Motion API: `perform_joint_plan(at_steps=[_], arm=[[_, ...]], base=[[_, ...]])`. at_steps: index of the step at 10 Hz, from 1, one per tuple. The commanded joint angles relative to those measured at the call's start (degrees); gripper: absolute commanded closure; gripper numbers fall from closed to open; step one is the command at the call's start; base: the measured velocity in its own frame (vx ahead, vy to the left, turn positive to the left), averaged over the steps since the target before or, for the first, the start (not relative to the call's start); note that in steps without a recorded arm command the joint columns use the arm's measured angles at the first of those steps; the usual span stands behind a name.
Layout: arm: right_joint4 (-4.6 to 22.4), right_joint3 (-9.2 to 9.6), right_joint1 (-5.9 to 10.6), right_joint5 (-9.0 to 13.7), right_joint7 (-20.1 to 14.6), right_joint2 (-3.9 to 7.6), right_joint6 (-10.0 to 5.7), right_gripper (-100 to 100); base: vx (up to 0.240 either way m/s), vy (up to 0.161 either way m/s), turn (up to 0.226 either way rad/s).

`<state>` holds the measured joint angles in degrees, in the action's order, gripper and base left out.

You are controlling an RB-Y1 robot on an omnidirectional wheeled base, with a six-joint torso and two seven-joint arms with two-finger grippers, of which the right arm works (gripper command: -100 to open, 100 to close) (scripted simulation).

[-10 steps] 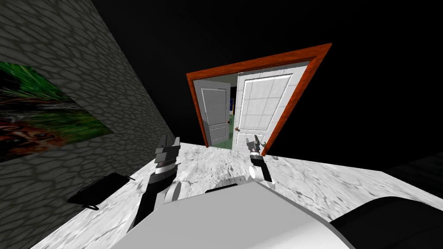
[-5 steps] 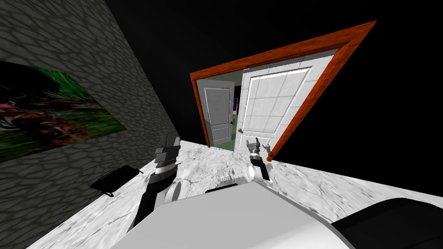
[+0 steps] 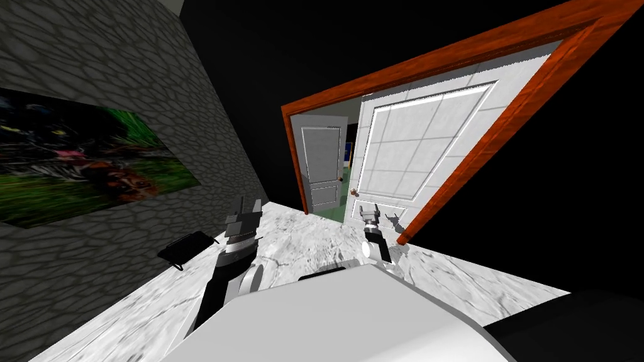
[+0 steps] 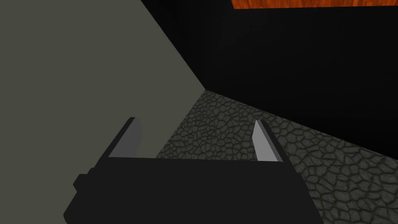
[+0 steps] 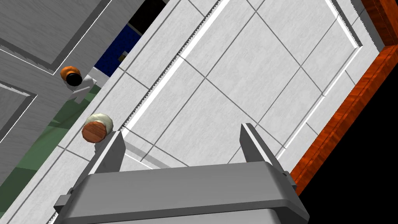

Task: Push the door open

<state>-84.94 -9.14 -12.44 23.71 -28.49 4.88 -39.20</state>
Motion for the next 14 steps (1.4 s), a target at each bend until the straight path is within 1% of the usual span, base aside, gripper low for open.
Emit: perform_joint_plan(at_steps=[1, 4, 8, 10, 11, 14], arm=[[2.86, -0.33, 1.07, 1.45, -2.37, -0.07, -1.0, -100], [8.42, -1.08, 2.87, 4.18, -6.6, -0.01, -2.55, -100], [15.07, -2.03, 5.2, 7.7, -12.06, -0.08, -4.55, -100], [18.02, -2.49, 6.31, 9.38, -14.67, -0.17, -5.5, -100], [18.26, -2.49, 6.31, 9.38, -14.67, -0.17, -5.5, -100], [22.76, -3.14, 7.87, 11.76, -18.36, -0.37, -6.85, -100]], base=[[0.074, -0.069, 0.126], [0.07, -0.088, 0.165], [0.072, -0.075, 0.148], [0.062, -0.087, 0.149], [0.04, -0.048, 0.039], [0.046, -0.056, 0.119]])
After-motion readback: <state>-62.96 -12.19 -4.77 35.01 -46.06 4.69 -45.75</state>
